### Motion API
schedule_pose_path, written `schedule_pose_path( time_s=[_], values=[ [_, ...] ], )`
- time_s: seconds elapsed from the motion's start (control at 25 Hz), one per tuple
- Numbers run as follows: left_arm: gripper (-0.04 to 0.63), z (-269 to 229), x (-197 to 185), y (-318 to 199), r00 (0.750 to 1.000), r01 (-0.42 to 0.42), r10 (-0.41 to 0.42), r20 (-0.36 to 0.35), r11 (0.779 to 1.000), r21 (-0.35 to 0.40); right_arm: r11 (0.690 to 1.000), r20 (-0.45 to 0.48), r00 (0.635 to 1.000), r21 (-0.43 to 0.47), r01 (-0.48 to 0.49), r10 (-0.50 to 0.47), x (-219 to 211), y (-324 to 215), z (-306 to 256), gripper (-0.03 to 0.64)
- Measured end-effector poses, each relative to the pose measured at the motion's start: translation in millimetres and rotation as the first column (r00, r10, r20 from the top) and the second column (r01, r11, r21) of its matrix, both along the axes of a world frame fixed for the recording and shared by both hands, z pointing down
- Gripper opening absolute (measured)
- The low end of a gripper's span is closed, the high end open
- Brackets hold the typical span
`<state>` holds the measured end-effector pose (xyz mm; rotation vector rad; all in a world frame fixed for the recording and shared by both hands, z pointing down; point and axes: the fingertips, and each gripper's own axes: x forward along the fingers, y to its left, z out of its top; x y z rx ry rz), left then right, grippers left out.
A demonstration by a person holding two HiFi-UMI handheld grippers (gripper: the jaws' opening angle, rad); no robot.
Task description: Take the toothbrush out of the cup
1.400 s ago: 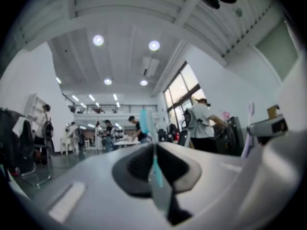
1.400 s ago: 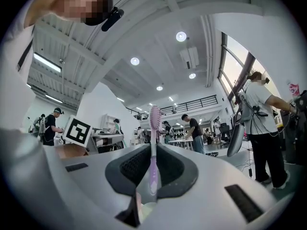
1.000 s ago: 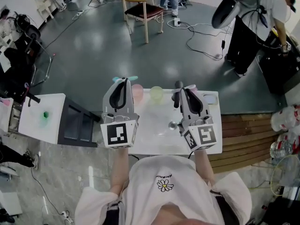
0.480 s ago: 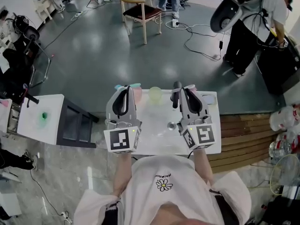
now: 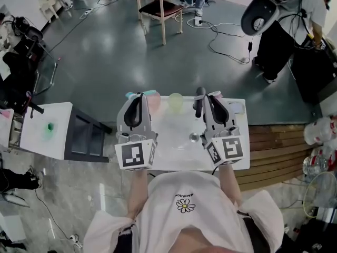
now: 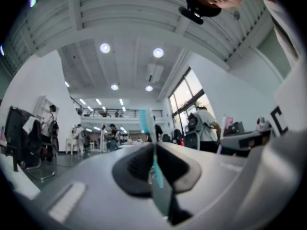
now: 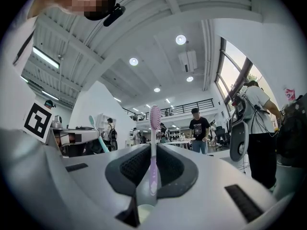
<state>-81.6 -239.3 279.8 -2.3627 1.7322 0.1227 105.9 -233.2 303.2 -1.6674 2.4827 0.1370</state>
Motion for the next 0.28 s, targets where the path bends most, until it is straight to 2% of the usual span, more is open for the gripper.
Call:
schedule_pose_path(
  time_s=[0.28],
  values=[
    [0.028,-1.7,0.8,-1.0,1.000,0.004,-0.004,-0.006,1.000,-0.005,1.000,0.005,1.000,0.000,-0.003,0.003,4.1,-1.5,-3.5,0.035]
  ],
)
